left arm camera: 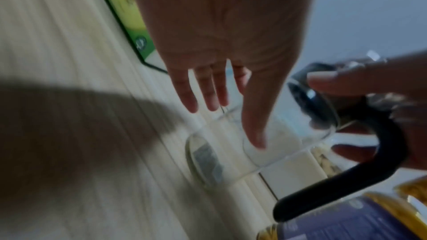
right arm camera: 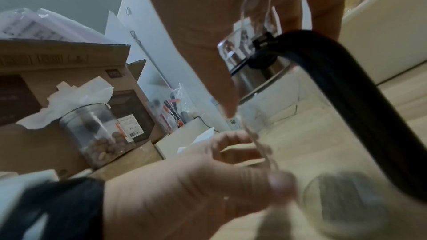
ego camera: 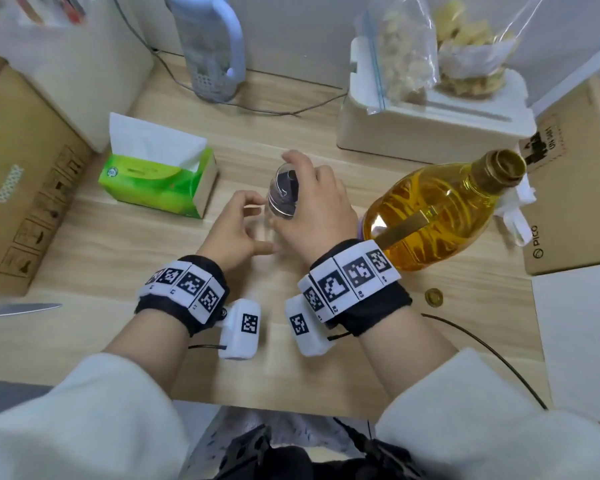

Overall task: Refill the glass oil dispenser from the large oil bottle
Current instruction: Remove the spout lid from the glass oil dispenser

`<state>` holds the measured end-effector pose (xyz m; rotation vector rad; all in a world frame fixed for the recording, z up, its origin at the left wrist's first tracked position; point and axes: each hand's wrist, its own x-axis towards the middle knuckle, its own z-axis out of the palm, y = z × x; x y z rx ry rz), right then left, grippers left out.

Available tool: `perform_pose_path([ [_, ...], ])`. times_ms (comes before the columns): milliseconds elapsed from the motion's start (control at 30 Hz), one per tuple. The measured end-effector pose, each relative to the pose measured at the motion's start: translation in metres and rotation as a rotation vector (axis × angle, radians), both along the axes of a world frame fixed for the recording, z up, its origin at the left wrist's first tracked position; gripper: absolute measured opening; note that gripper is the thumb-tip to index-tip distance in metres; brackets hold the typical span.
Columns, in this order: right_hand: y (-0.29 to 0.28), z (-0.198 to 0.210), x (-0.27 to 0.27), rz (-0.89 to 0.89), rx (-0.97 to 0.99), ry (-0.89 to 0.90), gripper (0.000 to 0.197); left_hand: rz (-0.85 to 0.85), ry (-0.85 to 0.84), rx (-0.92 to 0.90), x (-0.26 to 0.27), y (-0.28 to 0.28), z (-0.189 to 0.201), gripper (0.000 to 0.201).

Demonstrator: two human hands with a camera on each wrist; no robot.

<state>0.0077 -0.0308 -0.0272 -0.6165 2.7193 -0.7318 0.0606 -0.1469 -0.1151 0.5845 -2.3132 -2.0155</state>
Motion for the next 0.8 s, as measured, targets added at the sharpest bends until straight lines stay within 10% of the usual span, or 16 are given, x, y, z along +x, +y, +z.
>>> perform_pose_path([
  [267, 0.001, 0.009, -0.004, -0.032, -0.190, -0.114, 0.072, -0.013, 0.025, 0.008, -0.004, 0.009, 0.001, 0.088],
  [800, -0.005, 0.089, -0.001, 0.153, -0.208, -0.112, 0.088, -0.075, 0.147, 0.106, 0.033, -0.007, 0.076, 0.070],
])
